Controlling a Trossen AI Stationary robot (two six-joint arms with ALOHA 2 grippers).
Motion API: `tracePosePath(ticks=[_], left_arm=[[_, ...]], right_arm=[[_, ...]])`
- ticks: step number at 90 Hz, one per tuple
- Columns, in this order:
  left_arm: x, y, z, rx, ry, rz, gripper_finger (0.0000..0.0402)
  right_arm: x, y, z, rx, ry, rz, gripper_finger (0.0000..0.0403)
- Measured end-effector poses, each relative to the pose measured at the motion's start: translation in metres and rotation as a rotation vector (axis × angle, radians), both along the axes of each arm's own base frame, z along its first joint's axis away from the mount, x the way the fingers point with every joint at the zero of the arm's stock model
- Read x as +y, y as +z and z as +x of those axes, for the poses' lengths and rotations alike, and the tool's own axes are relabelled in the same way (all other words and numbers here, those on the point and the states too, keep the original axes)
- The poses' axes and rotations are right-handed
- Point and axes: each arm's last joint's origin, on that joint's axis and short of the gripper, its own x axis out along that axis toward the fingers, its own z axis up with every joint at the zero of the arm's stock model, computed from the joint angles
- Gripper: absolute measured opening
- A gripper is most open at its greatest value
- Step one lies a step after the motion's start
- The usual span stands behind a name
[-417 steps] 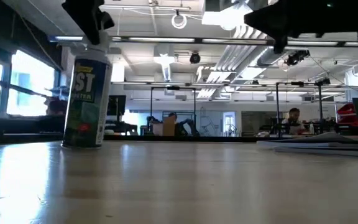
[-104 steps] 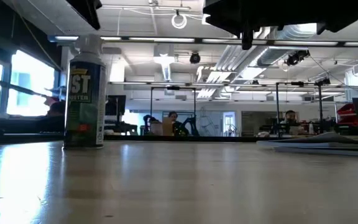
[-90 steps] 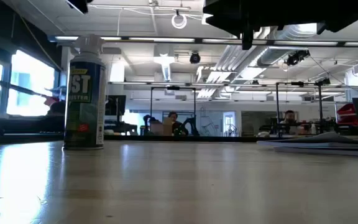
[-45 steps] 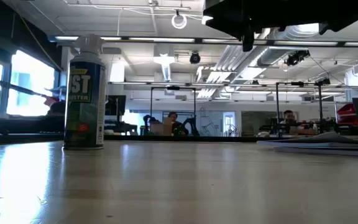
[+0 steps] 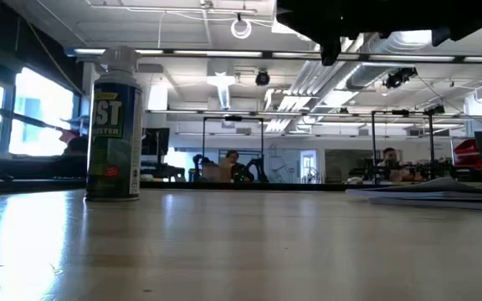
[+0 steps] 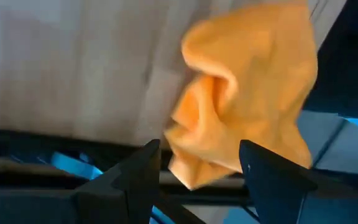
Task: Apply microfiber cloth
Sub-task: Move the orange microfiber cloth to the top right of the table
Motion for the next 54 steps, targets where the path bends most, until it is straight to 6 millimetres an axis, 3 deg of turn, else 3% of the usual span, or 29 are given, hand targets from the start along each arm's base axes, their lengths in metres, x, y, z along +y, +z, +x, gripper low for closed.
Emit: tracePosePath(ticks=[33, 54], left_arm=[[-0.056, -0.033, -0.005, 0.076, 0.126, -0.031, 0.0197], [-0.081, -0.067, 0.005, 0.079, 0.162, 0.013, 0.0197]], right_arm=[[0.071, -0.042, 0.01, 0.041, 0.01, 0.113, 0.0094], [0.118, -0.044, 0.031, 0.081, 0.051, 0.085, 0.0094]])
